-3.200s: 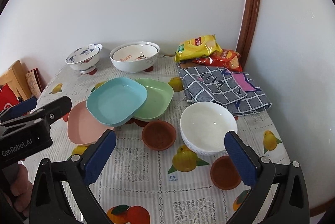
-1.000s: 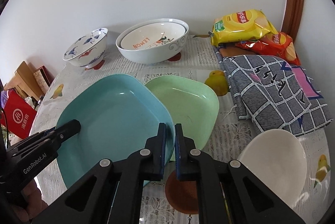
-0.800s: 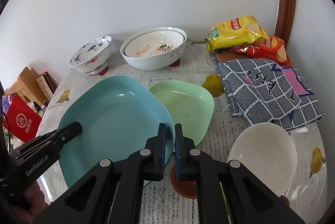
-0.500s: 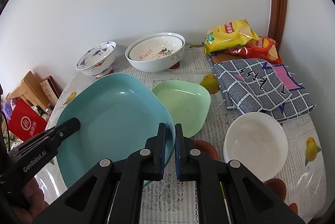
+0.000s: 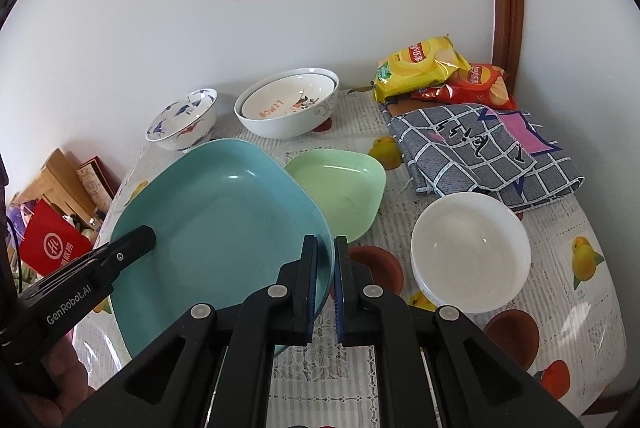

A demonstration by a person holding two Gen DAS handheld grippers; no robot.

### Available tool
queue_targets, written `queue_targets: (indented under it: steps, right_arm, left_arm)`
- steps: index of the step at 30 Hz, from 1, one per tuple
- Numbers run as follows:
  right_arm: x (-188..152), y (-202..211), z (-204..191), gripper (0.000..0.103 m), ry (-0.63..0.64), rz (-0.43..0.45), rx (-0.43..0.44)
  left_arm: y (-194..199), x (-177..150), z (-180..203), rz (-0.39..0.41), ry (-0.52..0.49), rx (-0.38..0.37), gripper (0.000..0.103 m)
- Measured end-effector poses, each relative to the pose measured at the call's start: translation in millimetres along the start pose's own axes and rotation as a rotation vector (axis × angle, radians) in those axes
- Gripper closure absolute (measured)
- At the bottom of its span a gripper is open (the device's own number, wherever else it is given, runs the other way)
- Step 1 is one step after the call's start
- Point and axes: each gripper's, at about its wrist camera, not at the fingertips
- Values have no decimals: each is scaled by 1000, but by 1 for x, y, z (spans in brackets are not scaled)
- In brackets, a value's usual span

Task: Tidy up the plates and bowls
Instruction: 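Lift the light-blue plate with both grippers and lower it onto the pink plate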

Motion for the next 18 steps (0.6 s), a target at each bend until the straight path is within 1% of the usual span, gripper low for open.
queue_targets:
  steps: [13, 18]
  right_arm:
    - [-10, -1, -1, 96, -36, 10, 13]
    - [-12, -4, -6, 96, -35, 6, 17]
  left_arm:
    - [1, -1, -3, -11, -28, 9, 92]
    - [0, -1, -10, -10, -25, 13, 92]
Point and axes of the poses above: each gripper's, at about its wrist camera, not at the fingertips, and y roughly against the way its jaws point, z to its right, x to its top, and after that the axes turned 5 degrees about -y, right-handed
